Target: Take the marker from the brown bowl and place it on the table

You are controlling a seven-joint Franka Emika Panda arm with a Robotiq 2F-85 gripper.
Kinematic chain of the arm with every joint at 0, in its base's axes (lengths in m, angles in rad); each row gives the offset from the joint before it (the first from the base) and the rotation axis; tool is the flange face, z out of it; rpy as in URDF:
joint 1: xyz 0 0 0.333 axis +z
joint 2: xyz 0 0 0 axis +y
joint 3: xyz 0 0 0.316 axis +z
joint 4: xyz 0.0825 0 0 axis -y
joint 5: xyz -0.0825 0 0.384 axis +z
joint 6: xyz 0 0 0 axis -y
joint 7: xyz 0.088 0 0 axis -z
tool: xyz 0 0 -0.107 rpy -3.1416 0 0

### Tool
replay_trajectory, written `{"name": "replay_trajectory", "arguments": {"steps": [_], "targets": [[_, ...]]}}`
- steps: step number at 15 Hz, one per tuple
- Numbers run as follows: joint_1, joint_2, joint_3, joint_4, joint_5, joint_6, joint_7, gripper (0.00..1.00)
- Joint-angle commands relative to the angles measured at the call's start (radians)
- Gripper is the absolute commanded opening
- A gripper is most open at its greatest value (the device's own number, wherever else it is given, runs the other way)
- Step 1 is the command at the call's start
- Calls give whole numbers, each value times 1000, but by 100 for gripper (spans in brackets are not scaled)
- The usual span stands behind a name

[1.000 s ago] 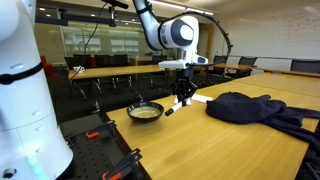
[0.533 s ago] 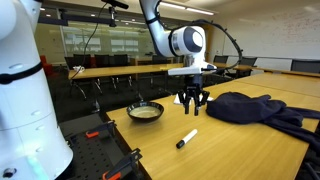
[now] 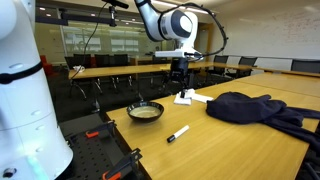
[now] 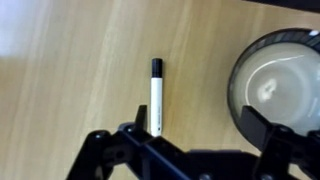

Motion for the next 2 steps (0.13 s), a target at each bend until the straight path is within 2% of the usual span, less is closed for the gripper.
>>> {"name": "replay_trajectory", "arguments": {"steps": [1,2], "targets": [[6,-182,35,-100,135,-94,-1,100],[15,-221,42,-118,176,-114,9,100]]}}
